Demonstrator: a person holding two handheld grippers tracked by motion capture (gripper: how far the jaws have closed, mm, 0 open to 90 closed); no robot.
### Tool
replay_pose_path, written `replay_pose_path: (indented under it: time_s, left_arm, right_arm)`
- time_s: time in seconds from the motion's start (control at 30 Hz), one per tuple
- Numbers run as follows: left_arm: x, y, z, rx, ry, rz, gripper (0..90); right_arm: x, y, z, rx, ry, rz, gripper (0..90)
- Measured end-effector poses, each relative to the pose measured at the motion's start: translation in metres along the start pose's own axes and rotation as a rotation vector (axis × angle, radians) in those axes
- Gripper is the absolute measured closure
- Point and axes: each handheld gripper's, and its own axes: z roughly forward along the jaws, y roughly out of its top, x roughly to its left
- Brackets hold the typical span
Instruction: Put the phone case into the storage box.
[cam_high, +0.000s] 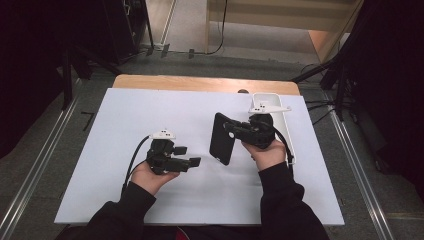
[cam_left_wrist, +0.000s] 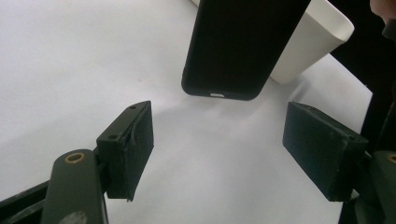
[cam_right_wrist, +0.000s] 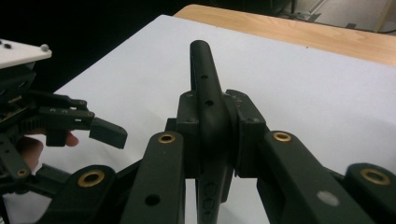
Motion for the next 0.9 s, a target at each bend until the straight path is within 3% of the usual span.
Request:
replay_pose_path:
  time_s: [0.2,0.43,0.53,0.9]
  left_arm:
    - [0.005,0.003,-0.002,0.050,-0.007,-0.005,27.2]
    - [0.009,0.005,-0.006,0.062,-0.052,0.004,27.2]
    - [0.011,0.007,-0.007,0.068,-0.042,0.003,27.2]
    - [0.014,0.013,-0.015,0.084,-0.106,0.080,27.3]
  right_arm:
    - [-0.002,0.001,-0.005,-0.014,0.047,-0.045,74.3]
    - [-0.002,0.003,-0.010,0.003,0.104,-0.110,74.3]
    - [-0.002,0.003,-0.011,0.008,0.141,-0.130,74.4]
    - [-0.002,0.002,-0.012,0.053,0.234,-0.209,74.4]
